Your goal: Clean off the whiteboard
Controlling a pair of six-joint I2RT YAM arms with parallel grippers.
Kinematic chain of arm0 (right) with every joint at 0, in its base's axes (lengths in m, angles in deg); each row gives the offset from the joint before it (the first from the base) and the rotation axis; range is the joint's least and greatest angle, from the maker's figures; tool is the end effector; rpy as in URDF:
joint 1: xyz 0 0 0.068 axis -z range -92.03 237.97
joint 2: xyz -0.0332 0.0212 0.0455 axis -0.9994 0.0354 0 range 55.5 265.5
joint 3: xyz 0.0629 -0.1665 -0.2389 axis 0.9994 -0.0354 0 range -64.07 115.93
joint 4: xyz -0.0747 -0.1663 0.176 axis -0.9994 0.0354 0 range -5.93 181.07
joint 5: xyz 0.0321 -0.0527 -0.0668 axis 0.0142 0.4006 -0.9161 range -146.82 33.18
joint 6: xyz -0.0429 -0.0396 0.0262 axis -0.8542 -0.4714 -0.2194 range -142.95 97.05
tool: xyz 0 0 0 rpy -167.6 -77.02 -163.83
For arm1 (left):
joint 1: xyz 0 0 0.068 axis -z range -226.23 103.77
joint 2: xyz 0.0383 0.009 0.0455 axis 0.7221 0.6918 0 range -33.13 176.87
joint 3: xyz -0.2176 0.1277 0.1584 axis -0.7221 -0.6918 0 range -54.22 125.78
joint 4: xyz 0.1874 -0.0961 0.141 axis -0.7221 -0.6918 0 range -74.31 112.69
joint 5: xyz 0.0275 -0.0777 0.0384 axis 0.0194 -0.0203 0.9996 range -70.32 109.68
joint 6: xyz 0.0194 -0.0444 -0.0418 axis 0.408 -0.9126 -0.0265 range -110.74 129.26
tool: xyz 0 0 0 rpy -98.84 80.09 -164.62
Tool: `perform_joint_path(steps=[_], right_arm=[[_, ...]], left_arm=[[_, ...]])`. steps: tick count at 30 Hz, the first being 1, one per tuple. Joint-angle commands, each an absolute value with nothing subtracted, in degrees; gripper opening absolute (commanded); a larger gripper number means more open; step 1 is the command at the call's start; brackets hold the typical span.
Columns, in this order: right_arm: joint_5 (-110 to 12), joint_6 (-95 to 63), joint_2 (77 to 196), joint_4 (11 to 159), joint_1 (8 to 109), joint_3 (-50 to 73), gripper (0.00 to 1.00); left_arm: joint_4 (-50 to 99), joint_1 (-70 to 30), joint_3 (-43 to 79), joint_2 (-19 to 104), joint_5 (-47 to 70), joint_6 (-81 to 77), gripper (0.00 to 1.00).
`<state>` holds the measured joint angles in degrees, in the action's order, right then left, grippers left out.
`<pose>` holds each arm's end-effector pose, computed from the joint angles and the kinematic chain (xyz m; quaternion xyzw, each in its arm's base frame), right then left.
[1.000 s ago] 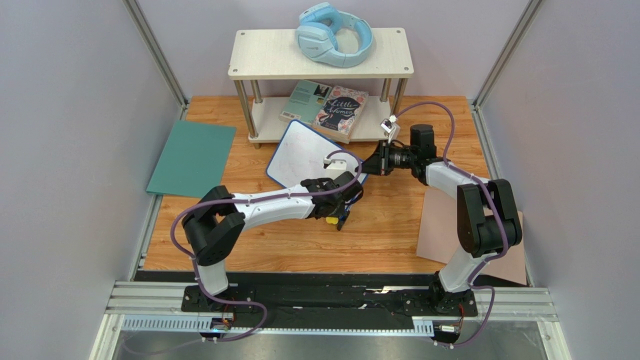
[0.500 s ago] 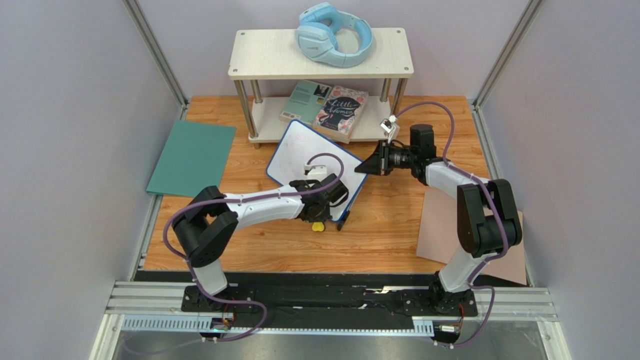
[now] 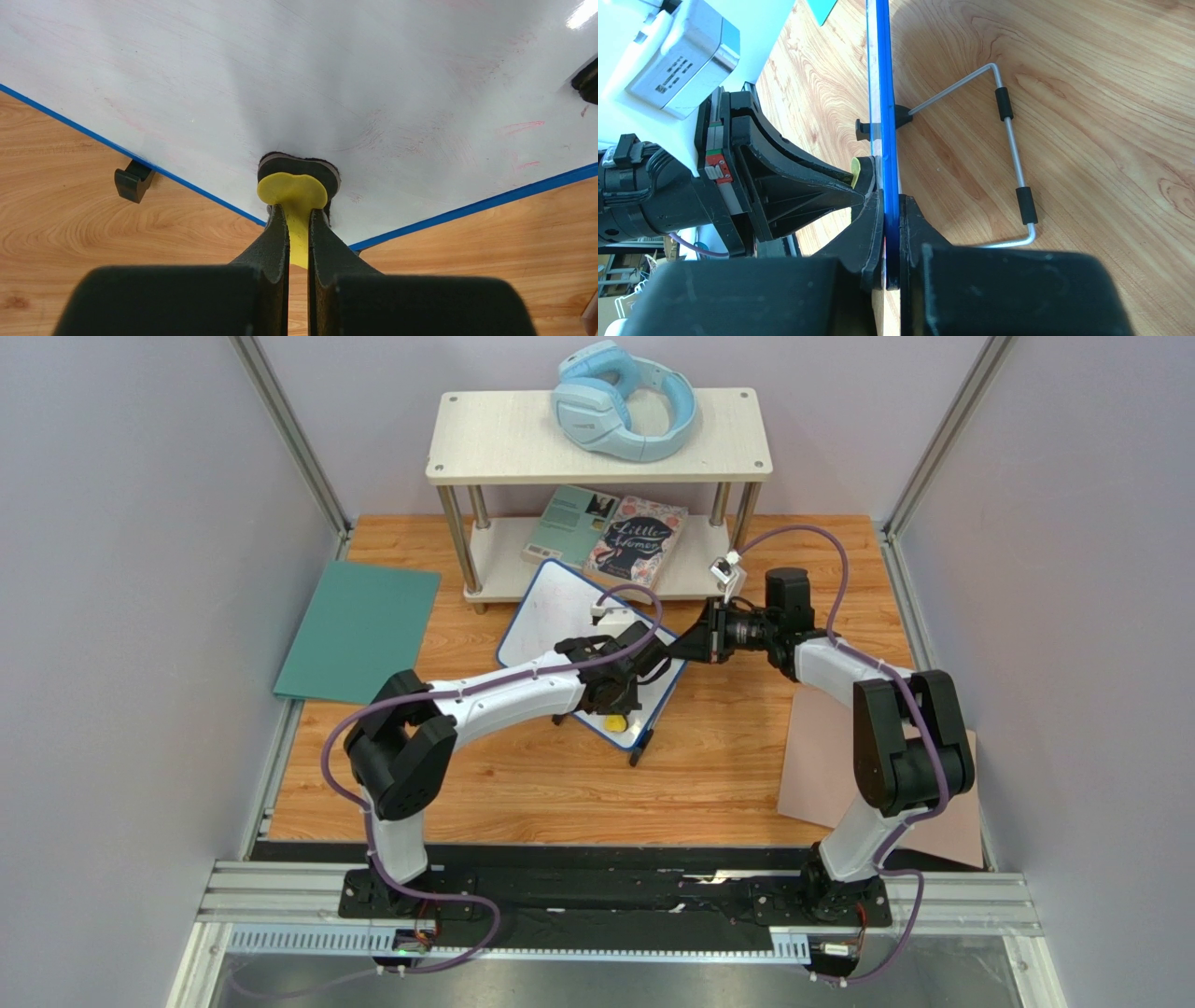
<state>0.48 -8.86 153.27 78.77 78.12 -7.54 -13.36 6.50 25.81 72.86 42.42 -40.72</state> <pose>0.3457 0.1024 0.2309 -0.1888 0.7892 0.5006 0.3015 0.2543 -0.3026 0.2368 -0.0248 0.9522 -0.0656 0.2975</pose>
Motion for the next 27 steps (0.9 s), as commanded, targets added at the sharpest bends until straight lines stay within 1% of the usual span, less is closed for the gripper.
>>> perform_joint_path(steps=[1, 3, 10, 17, 21, 24, 27], right_arm=[[-7.8, -14.8, 154.7, 81.9, 77.0, -7.8, 0.0], [-7.8, -14.9, 154.7, 81.9, 76.9, -7.8, 0.0], [-7.7, -14.7, 155.0, 81.6, 76.9, -7.9, 0.0], [-7.7, -14.8, 155.0, 81.7, 77.0, -7.6, 0.0], [-7.7, -14.8, 154.9, 81.8, 76.9, -7.6, 0.0], [-7.6, -14.7, 154.9, 81.8, 76.9, -7.7, 0.0], [-7.8, -14.8, 155.0, 81.9, 76.9, -7.6, 0.0]], left_arm=[[-9.0, 4.1, 25.8, 76.3, 39.4, -41.5, 0.0], [-9.1, 4.3, 24.5, 76.2, 37.2, -42.2, 0.0], [-8.2, 5.4, 12.9, 72.2, 34.5, -49.8, 0.0], [-7.5, 5.7, 8.5, 70.8, 32.5, -55.3, 0.0], [-8.2, 6.8, 12.9, 70.9, 36.3, -50.9, 0.0], [-9.7, 7.6, 20.8, 71.4, 39.3, -46.7, 0.0], [-10.9, 7.7, 25.7, 73.5, 40.5, -43.1, 0.0]])
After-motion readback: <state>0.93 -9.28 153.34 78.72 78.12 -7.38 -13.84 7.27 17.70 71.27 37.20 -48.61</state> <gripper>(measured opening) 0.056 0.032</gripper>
